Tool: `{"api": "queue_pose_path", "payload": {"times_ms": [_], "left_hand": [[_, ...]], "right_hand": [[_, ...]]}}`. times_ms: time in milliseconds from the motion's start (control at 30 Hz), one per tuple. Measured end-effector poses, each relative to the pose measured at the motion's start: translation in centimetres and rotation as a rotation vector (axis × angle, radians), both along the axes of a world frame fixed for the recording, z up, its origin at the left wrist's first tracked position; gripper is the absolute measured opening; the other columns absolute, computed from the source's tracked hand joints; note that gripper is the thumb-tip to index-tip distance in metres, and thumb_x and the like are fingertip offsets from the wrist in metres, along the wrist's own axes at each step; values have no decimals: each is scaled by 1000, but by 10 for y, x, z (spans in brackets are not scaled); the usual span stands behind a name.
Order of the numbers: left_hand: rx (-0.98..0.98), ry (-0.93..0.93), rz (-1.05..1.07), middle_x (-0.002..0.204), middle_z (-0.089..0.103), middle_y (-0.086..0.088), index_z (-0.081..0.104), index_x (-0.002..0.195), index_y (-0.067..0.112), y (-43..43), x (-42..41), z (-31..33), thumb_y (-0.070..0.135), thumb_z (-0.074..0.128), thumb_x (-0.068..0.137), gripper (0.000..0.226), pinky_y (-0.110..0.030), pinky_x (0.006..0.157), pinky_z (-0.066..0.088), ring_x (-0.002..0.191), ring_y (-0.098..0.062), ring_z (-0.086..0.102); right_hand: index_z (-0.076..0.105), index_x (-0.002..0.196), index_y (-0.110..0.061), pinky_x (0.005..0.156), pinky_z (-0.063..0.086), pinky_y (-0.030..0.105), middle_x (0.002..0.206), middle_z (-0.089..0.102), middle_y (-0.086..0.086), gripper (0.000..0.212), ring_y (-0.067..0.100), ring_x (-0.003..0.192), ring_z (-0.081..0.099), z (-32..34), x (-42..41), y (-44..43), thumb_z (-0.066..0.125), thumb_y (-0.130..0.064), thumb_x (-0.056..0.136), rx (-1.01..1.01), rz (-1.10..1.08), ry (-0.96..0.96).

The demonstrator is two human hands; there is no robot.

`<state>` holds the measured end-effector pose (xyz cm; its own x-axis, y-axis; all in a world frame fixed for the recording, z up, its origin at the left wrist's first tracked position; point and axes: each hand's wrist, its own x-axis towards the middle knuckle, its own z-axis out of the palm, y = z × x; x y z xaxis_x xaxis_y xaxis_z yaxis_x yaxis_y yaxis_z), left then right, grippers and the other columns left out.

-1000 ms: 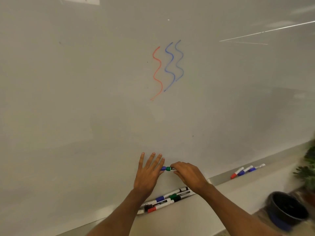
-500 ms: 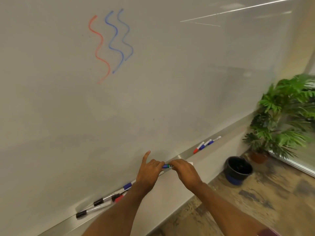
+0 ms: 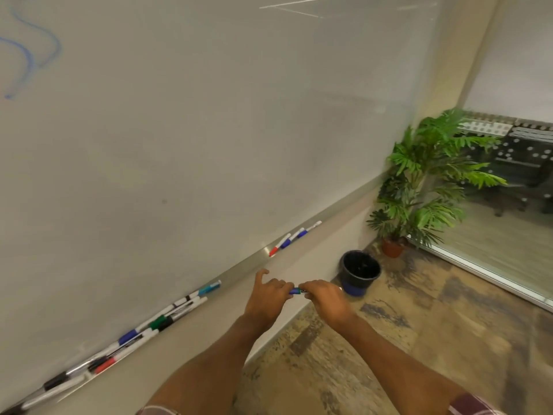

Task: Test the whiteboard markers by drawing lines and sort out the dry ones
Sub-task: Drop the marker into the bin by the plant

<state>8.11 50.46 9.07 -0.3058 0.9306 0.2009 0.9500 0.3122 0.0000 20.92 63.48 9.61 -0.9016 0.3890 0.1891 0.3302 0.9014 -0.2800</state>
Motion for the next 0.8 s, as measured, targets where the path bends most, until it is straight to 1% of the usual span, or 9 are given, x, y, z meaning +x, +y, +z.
{"api": "queue_pose_path", "payload": {"times_ms": [67,133,200,267,367,500,600,700,800], "left_hand": [[-8,-54,-30,106,71,1,66,115,24,27,21,5,32,61,95,23,-40,107,5,101,-18,65],[-70,-92,-57,131,60,2,56,131,23,52,44,12,42,46,100,37,-44,115,3,125,-17,50],[-117,-105,-64,143,49,4,48,138,26,73,61,15,50,39,100,46,-48,118,2,135,-15,39],[-152,-129,-52,151,39,5,39,144,27,95,73,8,56,37,98,54,-48,117,-2,140,-14,31],[-172,-176,-23,157,29,5,28,150,25,131,81,-3,59,31,98,62,-49,118,-3,146,-14,21],[-186,-180,-71,160,23,3,22,153,23,180,85,-13,61,30,98,68,-50,117,-5,148,-17,15],[-195,-164,-127,161,20,2,19,154,22,215,83,-21,62,28,98,70,-50,117,-6,148,-17,14],[-189,-152,-170,161,19,1,18,155,20,254,71,-27,64,28,97,73,-51,118,-6,148,-18,13],[-204,-143,-208,162,18,1,17,155,20,299,59,-31,66,28,96,76,-51,118,-7,149,-18,12]], "right_hand": [[60,122,-26,86,47,25,112,65,-2,31,15,99,60,-3,19,22,60,-19,92,24,-52,-15],[63,110,-30,80,50,27,101,66,-6,22,13,92,60,-4,37,43,63,-24,89,67,-103,-26],[65,103,-32,74,51,26,96,68,-9,20,12,86,63,-6,56,61,67,-26,84,92,-146,-30],[67,106,-31,66,51,25,95,70,-10,29,12,82,65,-10,76,75,72,-23,78,129,-208,-47],[66,108,-32,63,51,25,94,70,-11,35,12,81,65,-15,99,98,74,-19,76,139,-289,-63],[67,107,-30,62,53,28,95,70,-9,41,15,82,67,-22,115,128,79,-17,70,112,-357,-53],[68,109,-27,64,52,30,97,71,-5,36,19,85,67,-28,116,158,73,-14,75,79,-387,-32],[65,114,-28,70,51,32,105,68,-6,33,19,93,64,-34,108,192,65,-17,83,68,-425,-60],[63,118,-28,72,49,32,108,68,-6,35,18,96,63,-38,100,230,63,-16,84,72,-443,-71]]}}
